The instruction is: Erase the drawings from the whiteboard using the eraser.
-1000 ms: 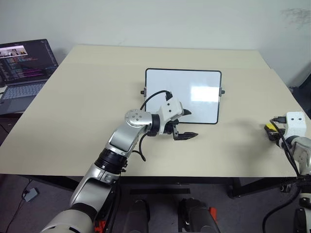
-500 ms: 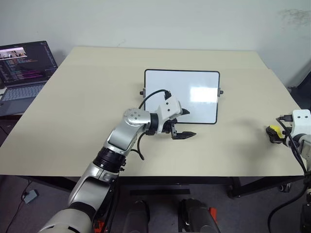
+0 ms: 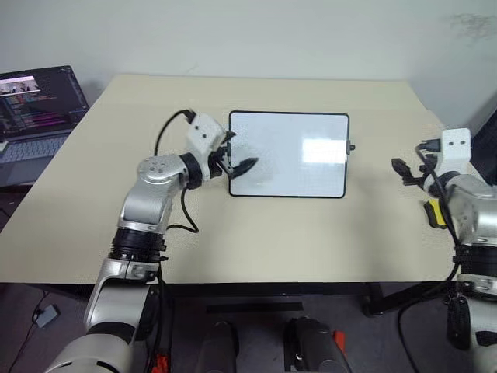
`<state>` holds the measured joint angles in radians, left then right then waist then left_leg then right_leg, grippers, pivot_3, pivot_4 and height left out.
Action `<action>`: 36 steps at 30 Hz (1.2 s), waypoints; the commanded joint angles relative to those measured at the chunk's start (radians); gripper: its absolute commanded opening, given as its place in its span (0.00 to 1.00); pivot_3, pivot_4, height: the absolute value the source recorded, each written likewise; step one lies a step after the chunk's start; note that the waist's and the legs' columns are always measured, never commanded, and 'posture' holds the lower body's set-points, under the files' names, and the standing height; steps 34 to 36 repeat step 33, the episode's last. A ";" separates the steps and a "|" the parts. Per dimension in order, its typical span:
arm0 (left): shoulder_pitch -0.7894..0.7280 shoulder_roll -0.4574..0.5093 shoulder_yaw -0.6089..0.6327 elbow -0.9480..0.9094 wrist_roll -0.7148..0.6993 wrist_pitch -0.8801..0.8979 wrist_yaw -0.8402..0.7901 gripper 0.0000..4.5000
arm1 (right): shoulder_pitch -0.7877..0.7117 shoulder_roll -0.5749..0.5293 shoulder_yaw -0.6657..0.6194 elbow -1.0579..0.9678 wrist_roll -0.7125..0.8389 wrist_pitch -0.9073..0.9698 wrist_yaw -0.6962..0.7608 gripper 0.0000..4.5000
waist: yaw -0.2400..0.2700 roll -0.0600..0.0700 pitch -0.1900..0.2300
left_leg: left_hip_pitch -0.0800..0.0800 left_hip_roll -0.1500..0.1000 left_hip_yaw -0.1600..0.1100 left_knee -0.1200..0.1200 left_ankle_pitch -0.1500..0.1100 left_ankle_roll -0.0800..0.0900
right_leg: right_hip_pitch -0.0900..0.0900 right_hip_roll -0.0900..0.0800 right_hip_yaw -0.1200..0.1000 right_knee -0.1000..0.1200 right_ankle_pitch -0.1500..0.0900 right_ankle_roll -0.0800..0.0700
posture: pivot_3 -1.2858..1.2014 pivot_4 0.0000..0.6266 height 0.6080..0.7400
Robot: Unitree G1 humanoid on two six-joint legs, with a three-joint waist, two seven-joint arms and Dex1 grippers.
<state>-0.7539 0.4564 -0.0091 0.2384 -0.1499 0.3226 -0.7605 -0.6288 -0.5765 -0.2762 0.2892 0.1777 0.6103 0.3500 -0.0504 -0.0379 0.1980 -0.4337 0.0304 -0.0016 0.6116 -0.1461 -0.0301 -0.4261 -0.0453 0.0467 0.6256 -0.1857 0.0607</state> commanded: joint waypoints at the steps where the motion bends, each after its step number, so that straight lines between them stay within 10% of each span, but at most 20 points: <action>1: 0.012 0.008 0.071 -0.004 0.004 -0.030 0.098 1.00 | -0.037 0.036 0.000 0.023 -0.019 -0.157 -0.047 0.99 | 0.002 0.000 0.000 | 0.000 0.000 0.000 -0.001 0.000 0.000 | 0.000 0.000 0.000 -0.001 0.000 0.000 | 0.52 0.24 1.00; 16: 0.124 -0.075 0.241 0.144 0.025 -0.167 0.483 1.00 | -0.006 0.197 -0.072 0.225 0.068 -0.508 -0.090 0.99 | 0.004 0.000 0.000 | 0.001 0.000 0.000 -0.002 0.000 0.000 | 0.001 0.000 -0.001 -0.001 0.000 0.000 | 0.52 0.24 1.00; 36: 0.190 -0.181 0.212 0.271 0.058 -0.441 0.584 1.00 | 0.067 0.288 -0.026 0.275 0.070 -0.675 -0.078 0.99 | 0.000 0.000 0.000 | 0.001 0.001 0.000 -0.002 0.000 0.000 | 0.001 0.000 -0.001 -0.001 0.000 0.000 | 0.52 0.24 1.00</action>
